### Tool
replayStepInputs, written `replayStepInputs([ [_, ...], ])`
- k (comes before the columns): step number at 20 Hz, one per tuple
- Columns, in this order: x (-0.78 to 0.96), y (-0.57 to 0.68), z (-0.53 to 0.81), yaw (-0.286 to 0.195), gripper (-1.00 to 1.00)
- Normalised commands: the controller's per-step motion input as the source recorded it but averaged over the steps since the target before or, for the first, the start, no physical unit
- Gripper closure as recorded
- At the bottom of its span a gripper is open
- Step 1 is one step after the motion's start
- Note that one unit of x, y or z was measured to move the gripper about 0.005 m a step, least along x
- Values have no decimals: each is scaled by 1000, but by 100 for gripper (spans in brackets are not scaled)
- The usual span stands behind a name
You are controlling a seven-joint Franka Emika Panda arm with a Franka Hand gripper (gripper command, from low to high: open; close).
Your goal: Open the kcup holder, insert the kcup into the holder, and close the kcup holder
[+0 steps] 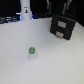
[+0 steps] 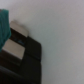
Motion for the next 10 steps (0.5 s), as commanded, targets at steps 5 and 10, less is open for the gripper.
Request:
replayStepInputs([
  [5, -285, 611, -187, -180, -100],
  [10, -330, 605, -248, -168, -100],
])
